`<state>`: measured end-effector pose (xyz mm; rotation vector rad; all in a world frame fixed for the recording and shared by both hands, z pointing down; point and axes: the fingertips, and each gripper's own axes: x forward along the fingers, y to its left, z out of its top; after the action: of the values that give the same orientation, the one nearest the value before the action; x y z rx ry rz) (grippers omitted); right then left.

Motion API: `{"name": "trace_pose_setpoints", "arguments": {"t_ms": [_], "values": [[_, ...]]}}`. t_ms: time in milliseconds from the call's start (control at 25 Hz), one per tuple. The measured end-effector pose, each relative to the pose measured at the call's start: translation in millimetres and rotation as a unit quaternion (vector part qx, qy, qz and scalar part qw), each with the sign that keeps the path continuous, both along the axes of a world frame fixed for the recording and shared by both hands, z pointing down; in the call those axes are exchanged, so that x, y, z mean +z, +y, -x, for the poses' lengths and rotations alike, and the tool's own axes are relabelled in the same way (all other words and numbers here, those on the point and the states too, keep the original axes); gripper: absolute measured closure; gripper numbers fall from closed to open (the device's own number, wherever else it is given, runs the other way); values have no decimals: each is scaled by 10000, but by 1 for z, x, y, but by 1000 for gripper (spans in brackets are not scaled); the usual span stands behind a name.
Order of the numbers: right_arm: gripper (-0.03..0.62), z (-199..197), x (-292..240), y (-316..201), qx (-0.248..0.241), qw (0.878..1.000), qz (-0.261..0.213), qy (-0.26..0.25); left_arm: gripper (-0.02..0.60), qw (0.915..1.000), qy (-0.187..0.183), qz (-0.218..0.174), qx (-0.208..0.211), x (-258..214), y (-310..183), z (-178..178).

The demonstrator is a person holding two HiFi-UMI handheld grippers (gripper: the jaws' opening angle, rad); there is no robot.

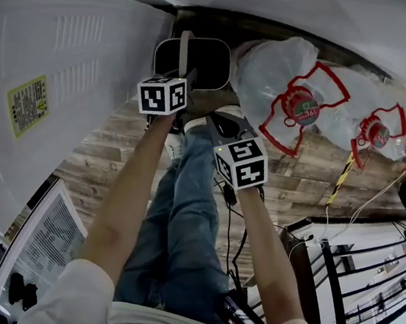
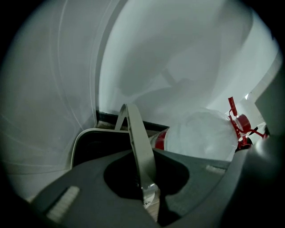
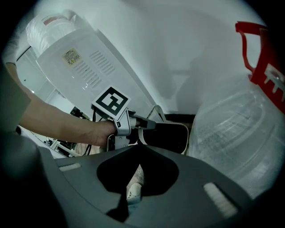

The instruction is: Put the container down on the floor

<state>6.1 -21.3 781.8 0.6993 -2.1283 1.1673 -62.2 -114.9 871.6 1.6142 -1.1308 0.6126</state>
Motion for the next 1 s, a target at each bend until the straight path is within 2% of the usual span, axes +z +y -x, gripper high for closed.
{"name": "trace_pose_setpoints", "arguments": {"t_ms": [440, 560, 760, 1000], "values": [[568, -3, 6, 5, 30, 9999, 114, 12, 557, 9997, -261, 9, -23, 9, 12, 5], [568, 0, 6, 7, 0, 9999, 149, -7, 557, 9994, -283, 185, 59, 13, 26, 5], [568, 2, 5, 5, 86, 9998, 162, -14, 549, 9977, -80, 640, 225, 22, 56, -3], [568, 10, 4, 8, 77, 9999, 130, 0, 548, 9956, -201, 909, 100, 31, 82, 8]]}}
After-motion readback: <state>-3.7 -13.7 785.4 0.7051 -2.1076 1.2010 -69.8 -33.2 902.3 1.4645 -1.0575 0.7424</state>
